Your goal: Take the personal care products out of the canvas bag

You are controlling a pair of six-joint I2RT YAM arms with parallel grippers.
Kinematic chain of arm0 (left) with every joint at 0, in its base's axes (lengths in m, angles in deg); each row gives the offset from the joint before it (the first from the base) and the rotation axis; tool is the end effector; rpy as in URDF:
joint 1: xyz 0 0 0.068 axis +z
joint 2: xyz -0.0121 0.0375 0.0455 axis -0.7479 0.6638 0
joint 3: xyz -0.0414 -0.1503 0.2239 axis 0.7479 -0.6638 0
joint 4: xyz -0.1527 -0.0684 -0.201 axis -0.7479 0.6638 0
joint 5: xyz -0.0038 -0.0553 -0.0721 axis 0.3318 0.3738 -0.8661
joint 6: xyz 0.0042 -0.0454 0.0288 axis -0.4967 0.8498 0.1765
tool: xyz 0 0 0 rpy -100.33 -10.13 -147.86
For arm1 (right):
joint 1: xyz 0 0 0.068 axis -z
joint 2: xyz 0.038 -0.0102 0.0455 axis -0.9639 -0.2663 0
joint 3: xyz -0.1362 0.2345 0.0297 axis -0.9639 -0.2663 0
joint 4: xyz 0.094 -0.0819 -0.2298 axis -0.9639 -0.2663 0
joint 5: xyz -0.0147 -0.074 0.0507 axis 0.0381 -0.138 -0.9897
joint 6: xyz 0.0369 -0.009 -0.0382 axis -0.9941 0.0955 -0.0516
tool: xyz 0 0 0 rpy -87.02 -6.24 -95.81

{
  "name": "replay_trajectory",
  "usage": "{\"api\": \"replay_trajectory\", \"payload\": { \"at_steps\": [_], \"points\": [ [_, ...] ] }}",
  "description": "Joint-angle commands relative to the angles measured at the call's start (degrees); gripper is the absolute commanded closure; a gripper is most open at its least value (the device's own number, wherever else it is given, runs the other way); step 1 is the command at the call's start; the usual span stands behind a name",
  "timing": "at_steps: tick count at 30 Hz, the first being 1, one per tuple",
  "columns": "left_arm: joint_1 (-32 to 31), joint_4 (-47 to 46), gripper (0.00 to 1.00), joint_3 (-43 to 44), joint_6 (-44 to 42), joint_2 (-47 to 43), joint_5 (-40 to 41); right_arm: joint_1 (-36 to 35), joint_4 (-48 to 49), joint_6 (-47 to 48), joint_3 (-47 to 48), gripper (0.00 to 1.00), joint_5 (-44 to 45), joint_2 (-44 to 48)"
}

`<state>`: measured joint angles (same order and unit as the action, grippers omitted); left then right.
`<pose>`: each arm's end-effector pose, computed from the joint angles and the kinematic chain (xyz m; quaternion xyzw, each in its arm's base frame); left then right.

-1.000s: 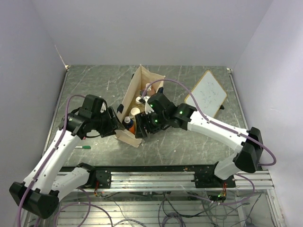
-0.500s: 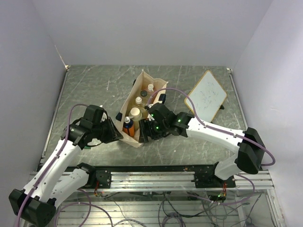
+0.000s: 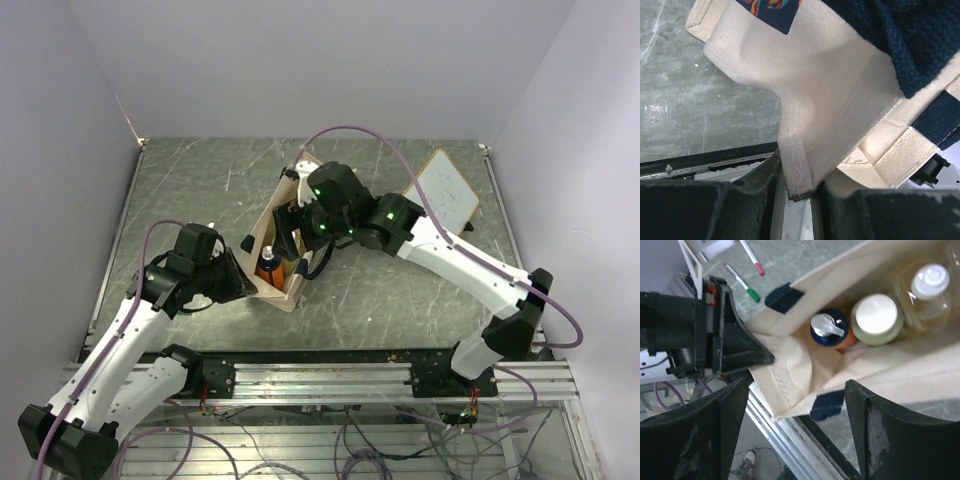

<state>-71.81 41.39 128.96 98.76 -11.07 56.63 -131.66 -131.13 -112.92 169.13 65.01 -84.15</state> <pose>0.1379 -0.0681 0.2775 -0.1594 0.9250 -0.2755 0.2075 0.1866 0.2928 0.3937 -0.2673 0.8574 0.3092 0.3128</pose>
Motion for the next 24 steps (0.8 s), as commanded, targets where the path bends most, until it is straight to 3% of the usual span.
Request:
{"api": "replay_trajectory", "payload": {
  "at_steps": [1,5,9,16,24],
  "points": [
    [0.1,5.2,0.69,-1.3,-0.2,0.1,-0.5,-0.2,-0.7,2.2,4.7,0.24,-2.0,-7.5],
    [0.1,6.2,0.69,-0.1,-1.0,0.5,-0.2,-0.4,-2.5,1.5,7.8,0.33,-1.5,-14.0],
    [0.1,6.0,0.69,0.2,-0.8,0.1,-0.6,-1.6,-0.5,1.5,4.4,0.35,2.7,-14.8],
    [0.2,6.9,0.70,0.2,-0.7,-1.1,-1.0,-3.3,11.4,2.7,-6.6,0.38,12.2,-12.4],
    [0.1,7.8,0.70,1.3,-1.0,-1.4,-1.2,-5.1,23.9,3.7,-14.3,0.46,14.9,-9.2]
  ]
}}
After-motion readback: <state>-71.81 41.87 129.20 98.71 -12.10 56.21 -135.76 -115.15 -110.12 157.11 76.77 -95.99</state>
